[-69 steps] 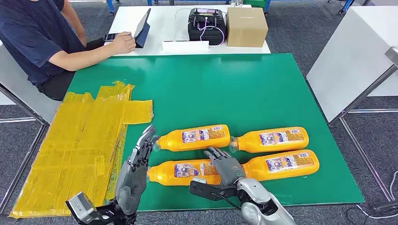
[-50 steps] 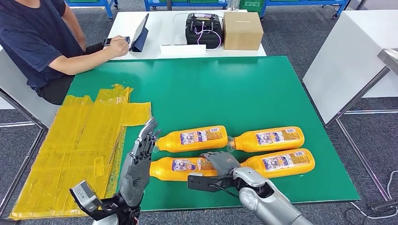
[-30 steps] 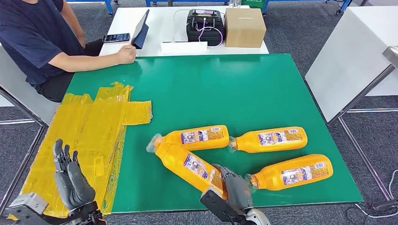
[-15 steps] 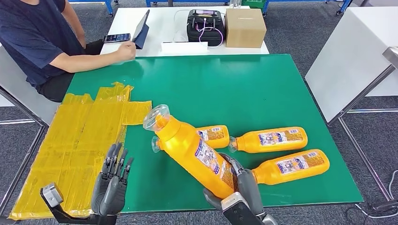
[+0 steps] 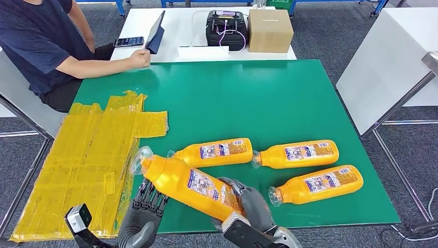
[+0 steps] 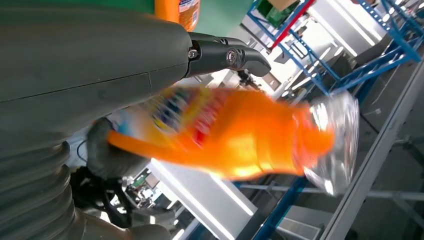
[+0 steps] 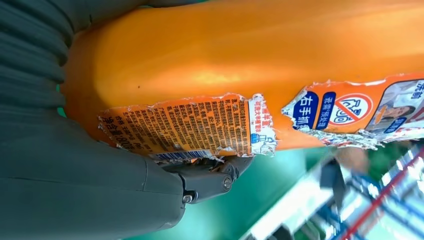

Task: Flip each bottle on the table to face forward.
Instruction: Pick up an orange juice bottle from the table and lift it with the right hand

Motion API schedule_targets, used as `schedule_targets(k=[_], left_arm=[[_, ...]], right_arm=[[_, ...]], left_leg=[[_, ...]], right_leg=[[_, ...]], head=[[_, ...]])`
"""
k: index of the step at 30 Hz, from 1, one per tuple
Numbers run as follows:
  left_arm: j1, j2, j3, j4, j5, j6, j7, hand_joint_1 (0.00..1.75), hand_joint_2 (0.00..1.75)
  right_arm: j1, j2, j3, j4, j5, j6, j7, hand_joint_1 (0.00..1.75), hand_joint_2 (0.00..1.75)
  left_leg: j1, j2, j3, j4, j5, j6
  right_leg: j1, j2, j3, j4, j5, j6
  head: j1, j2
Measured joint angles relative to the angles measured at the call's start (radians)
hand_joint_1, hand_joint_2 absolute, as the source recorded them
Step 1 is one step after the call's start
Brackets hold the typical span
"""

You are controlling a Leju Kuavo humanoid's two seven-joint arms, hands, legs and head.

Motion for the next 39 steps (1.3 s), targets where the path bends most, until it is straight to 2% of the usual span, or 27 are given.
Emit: schedule_targets(k=[4, 8, 16, 24, 28, 39], left_arm=[[-0.009, 0.007, -0.006, 0.007, -0.008, 0.014, -0.001, 0.00, 1.75], [-0.024, 0.008, 0.001, 0.012, -0.042, 0.046, -0.001, 0.00, 1.75], [-0.025, 0.000, 0.023, 0.013, -0.163, 0.127, -0.005, 0.00, 1.75], [-0.024, -0.023, 0.039, 0.011, -0.229, 0.157, -0.017, 0.00, 1.75], [-0.024, -0.028, 0.042, 0.011, -0.232, 0.158, -0.019, 1.75, 1.75], [-0.022, -0.049, 0.059, 0.007, -0.250, 0.140, -0.038, 1.75, 1.75]], right_arm=[[-0.033, 0.010, 0.033, 0.054, 0.033, 0.061, 0.000, 1.75, 1.75], [-0.082, 0.052, 0.081, 0.146, 0.091, 0.126, -0.036, 1.75, 1.75], [-0.145, 0.099, 0.162, 0.226, 0.112, 0.161, -0.059, 1.75, 1.75], [-0.169, 0.114, 0.176, 0.235, 0.110, 0.165, -0.053, 1.75, 1.75], [-0.172, 0.117, 0.176, 0.237, 0.110, 0.165, -0.052, 1.75, 1.75], [-0.158, 0.118, 0.167, 0.235, 0.113, 0.149, -0.042, 1.75, 1.75]], left_leg=[[0.000, 0.000, 0.000, 0.000, 0.000, 0.000], [0.000, 0.000, 0.000, 0.000, 0.000, 0.000], [0.000, 0.000, 0.000, 0.000, 0.000, 0.000], [0.000, 0.000, 0.000, 0.000, 0.000, 0.000], [0.000, 0.000, 0.000, 0.000, 0.000, 0.000], [0.000, 0.000, 0.000, 0.000, 0.000, 0.000]], right_leg=[[0.000, 0.000, 0.000, 0.000, 0.000, 0.000], [0.000, 0.000, 0.000, 0.000, 0.000, 0.000], [0.000, 0.000, -0.001, 0.000, 0.000, 0.000], [0.000, 0.000, 0.000, 0.000, 0.000, 0.000], [0.000, 0.000, 0.000, 0.000, 0.000, 0.000], [0.000, 0.000, -0.001, 0.000, 0.000, 0.000]], head=[[0.000, 0.000], [0.000, 0.000], [0.000, 0.000], [0.000, 0.000], [0.000, 0.000], [0.000, 0.000]])
